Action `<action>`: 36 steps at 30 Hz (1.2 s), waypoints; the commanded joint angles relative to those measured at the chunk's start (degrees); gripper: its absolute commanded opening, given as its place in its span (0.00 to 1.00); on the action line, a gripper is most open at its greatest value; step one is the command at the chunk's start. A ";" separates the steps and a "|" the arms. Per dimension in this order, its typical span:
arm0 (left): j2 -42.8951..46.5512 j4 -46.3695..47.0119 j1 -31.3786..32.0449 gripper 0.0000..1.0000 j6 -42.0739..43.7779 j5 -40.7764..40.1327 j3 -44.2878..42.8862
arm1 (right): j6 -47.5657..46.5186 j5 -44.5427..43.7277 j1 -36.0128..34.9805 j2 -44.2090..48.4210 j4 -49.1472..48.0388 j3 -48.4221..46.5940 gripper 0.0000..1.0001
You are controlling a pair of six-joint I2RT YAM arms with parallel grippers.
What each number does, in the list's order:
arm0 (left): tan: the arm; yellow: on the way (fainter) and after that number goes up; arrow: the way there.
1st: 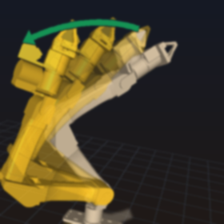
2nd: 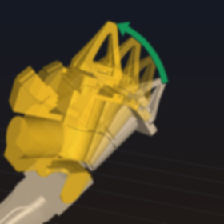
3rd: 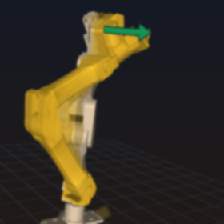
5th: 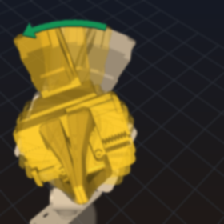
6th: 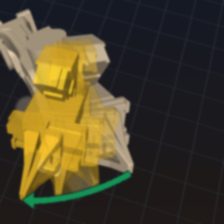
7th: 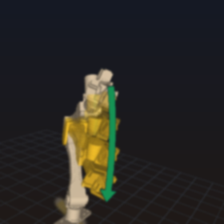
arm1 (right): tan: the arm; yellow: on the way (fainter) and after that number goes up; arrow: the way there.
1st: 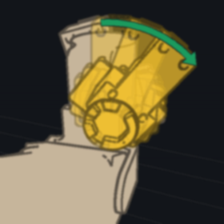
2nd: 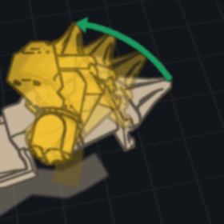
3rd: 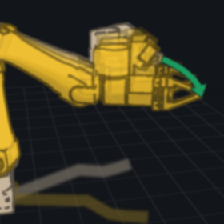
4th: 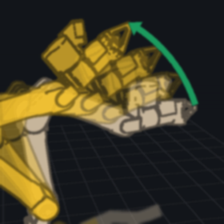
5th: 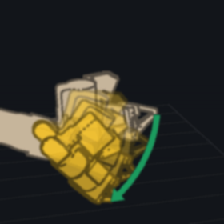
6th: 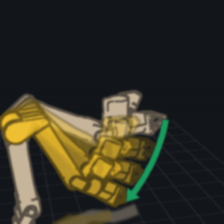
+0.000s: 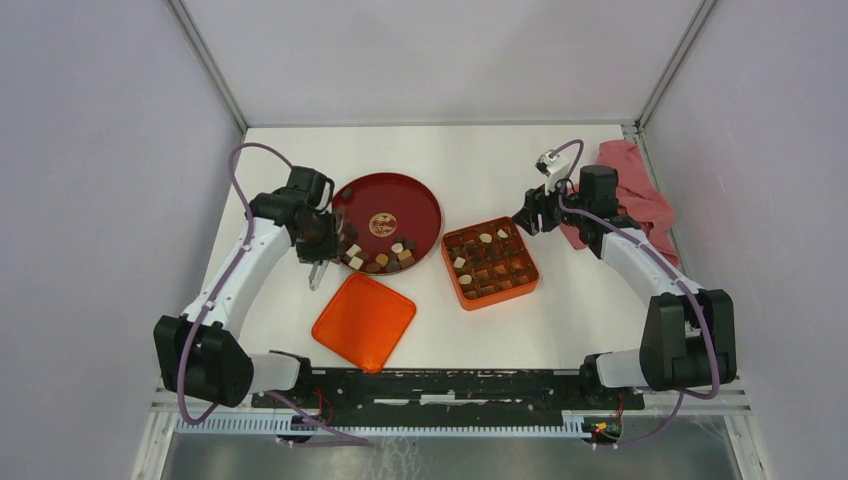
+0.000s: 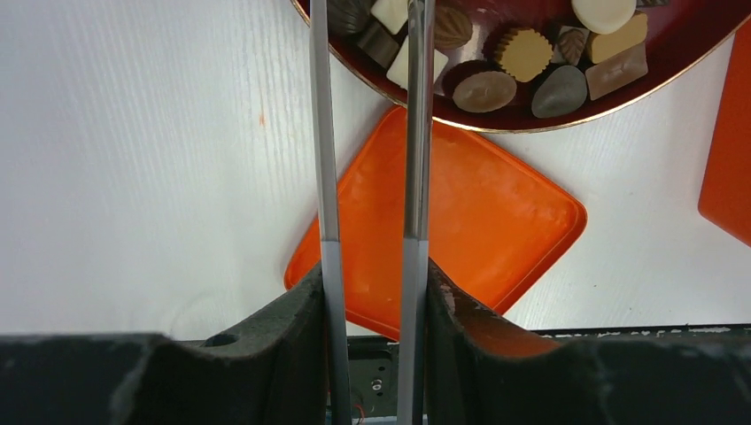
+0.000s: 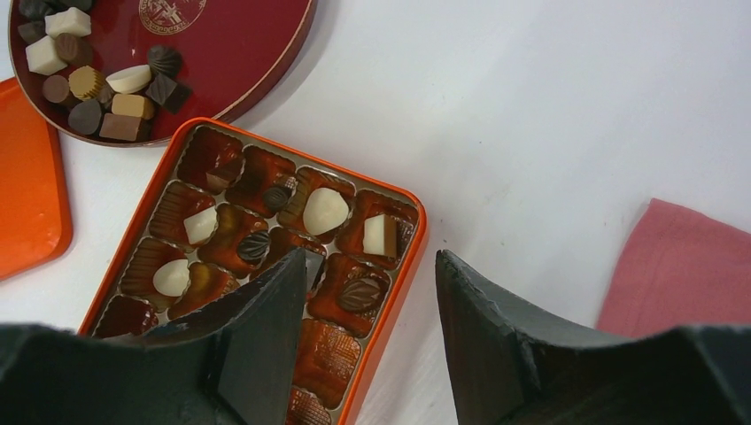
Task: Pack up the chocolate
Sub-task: Pick up the fake chocolate from the plate.
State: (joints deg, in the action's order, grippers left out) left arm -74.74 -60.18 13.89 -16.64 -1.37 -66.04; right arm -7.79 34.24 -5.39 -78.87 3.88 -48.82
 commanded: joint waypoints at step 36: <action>-4.32 -0.31 -5.47 0.42 4.15 11.51 2.34 | 1.38 2.90 0.24 -0.32 -3.16 0.92 0.63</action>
State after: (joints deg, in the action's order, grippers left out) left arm -78.70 -61.23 8.69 -14.96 8.64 -63.35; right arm -6.81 36.05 -5.34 -79.46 3.27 -48.12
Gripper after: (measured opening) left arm 0.436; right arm 0.626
